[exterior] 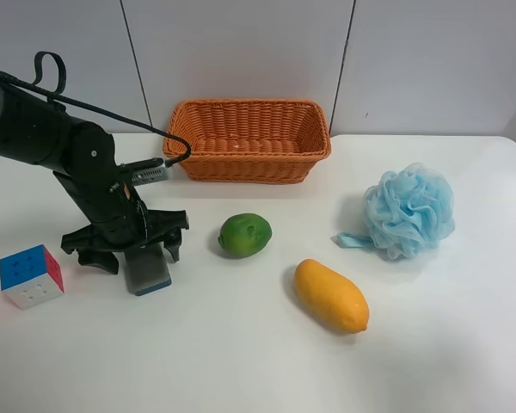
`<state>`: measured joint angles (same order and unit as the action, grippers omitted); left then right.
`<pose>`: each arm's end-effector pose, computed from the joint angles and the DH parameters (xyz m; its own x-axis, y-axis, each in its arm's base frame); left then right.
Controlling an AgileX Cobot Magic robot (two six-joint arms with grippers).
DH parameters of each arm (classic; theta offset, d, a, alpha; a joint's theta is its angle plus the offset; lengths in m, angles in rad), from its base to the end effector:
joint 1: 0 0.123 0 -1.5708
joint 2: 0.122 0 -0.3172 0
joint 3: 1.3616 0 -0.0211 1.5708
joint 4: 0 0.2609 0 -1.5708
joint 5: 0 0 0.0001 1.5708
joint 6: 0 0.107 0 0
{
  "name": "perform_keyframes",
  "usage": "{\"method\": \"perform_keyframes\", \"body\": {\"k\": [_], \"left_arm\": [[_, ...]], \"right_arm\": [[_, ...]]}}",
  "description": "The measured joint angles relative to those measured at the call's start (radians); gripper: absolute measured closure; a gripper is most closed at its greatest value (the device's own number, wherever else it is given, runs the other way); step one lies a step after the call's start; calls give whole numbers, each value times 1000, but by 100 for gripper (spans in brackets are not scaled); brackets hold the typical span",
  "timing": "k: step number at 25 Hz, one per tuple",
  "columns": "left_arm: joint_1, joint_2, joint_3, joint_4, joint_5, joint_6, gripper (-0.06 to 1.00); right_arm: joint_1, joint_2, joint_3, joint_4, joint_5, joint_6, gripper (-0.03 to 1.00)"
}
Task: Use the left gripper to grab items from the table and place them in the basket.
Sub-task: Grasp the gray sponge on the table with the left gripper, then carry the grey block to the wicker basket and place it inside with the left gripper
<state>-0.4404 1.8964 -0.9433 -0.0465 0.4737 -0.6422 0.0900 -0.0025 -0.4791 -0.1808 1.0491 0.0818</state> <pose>0.3128 -0.1499 0.1198 -0.9546 -0.2482 -0.1649 -0.2222 0.9616 -0.1610 -0.0109 -0.0177 0.2709 -0.4543 -0.0500 -0.8894 0.0453 0.9958 -0.0791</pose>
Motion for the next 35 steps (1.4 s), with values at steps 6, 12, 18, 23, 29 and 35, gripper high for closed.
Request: {"method": "perform_keyframes", "body": {"k": [6, 12, 18, 23, 29, 35], "left_arm": [[0, 0, -4, 0, -5, -1, 40], [0, -7, -7, 0, -2, -1, 40], [0, -117, -7, 0, 30, -13, 40], [0, -224, -44, 6, 119, -19, 40], [0, -238, -301, 94, 360, -4, 40], [0, -139, -618, 142, 533, 81, 40]], "right_arm": [[0, 0, 0, 0, 0, 0, -2], [0, 0, 0, 0, 0, 0, -2], [0, 0, 0, 0, 0, 0, -2], [0, 0, 0, 0, 0, 0, -2], [0, 0, 0, 0, 0, 0, -2], [0, 0, 0, 0, 0, 0, -2]]}}
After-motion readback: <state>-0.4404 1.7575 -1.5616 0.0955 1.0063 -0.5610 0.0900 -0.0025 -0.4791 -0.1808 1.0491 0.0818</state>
